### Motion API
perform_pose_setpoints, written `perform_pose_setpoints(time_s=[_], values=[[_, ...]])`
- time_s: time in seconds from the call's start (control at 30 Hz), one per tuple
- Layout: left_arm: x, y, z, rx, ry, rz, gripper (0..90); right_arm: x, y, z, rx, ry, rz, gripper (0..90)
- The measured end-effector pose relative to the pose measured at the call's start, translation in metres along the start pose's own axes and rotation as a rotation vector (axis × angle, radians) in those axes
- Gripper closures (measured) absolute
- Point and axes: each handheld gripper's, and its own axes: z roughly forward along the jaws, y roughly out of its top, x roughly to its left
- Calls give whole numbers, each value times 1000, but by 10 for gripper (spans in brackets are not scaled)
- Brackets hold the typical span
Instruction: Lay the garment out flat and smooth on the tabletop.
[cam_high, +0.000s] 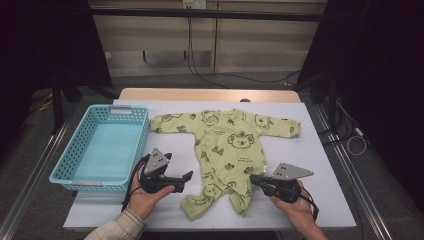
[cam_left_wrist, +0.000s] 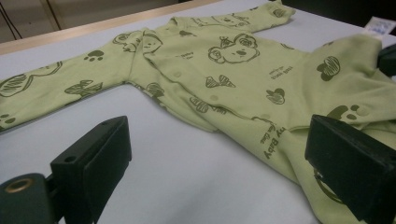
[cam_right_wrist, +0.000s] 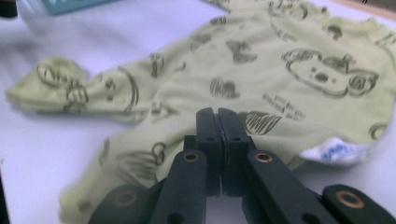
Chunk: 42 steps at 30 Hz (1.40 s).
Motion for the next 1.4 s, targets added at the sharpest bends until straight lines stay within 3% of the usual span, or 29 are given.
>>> perform_pose_setpoints(time_s=[0.13,0.3,0.4,0.53,0.67,0.77,0.9,1.0,1.07,1.23,1.4], values=[[-1,1,0,3,-9,14,77,-2,17,13,-32,22,-9,888],[-1,1,-1,6,-15,23,77,7,36,39,-27,66,-42,888],[-2,0,0,3,-15,5,76,10,42,57,-6,80,-54,887],[-4,0,1,16,-25,19,76,14,40,82,40,104,-40,883],[-6,-1,3,20,-37,19,76,25,26,101,134,139,-62,830],[-7,-3,5,32,-44,23,74,26,27,98,116,141,-69,759],[-6,-4,5,38,-52,27,73,19,30,81,66,133,-29,577],[-6,-4,6,37,-40,15,73,13,30,67,59,117,-1,442],[-6,-4,5,38,-40,18,73,9,28,56,48,107,7,421],[-6,-4,6,39,-44,22,74,1,19,37,37,100,39,466],[-6,-5,7,38,-44,18,74,3,14,49,87,136,36,498]])
